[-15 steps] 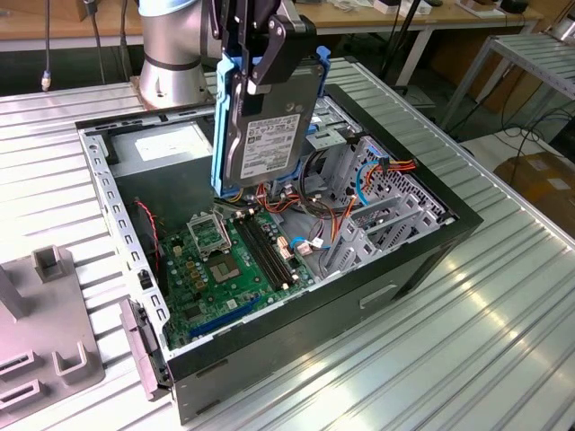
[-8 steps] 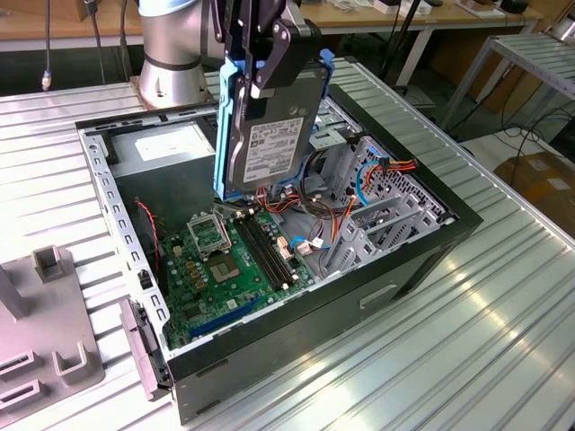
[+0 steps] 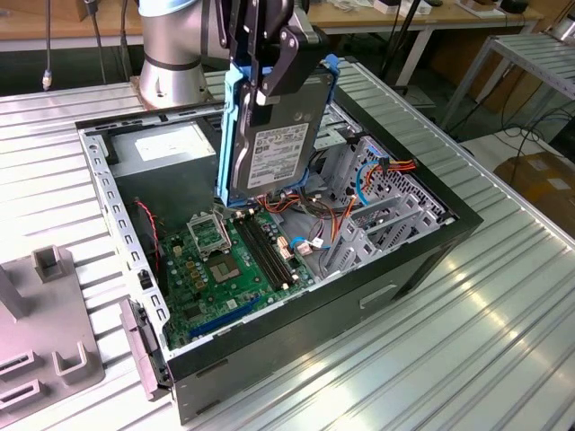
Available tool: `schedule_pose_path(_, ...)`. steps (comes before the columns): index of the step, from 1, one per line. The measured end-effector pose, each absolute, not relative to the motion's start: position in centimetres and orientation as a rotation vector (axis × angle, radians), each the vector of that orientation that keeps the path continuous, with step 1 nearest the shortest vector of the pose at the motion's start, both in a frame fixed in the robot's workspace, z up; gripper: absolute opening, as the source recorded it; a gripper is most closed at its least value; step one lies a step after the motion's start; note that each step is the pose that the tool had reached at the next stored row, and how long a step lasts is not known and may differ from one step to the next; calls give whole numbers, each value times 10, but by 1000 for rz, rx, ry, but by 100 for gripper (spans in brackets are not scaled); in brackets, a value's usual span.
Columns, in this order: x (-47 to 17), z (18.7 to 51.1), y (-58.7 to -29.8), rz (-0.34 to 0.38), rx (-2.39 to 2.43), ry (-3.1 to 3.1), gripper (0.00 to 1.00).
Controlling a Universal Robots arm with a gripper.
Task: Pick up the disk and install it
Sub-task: 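Insert the disk into the insertion slot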
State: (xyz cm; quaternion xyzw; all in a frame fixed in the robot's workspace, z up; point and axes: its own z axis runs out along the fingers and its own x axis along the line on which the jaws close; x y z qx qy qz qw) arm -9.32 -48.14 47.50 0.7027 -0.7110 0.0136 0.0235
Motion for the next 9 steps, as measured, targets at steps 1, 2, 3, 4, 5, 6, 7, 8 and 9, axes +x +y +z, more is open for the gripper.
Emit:
schedule_pose_path(1, -93, 475, -484, 42, 2175, -2201, 37)
schedule_pose_path(2, -93, 475, -488, 39, 2176, -2202, 37)
schedule_pose_path(3, -93, 475, -491, 36, 2178, -2203, 37)
schedule_pose_path(4, -92, 475, -492, 36, 2178, -2204, 37)
schedule_pose_path(5, -92, 475, -494, 36, 2178, -2204, 37)
schedule_pose_path(6, -91, 475, -495, 36, 2178, -2204, 37)
schedule_pose_path(7, -89, 475, -496, 35, 2178, -2204, 37)
schedule_pose_path(8, -85, 475, -496, 36, 2178, -2204, 37)
schedule_pose_path(9, -83, 475, -497, 36, 2178, -2204, 37)
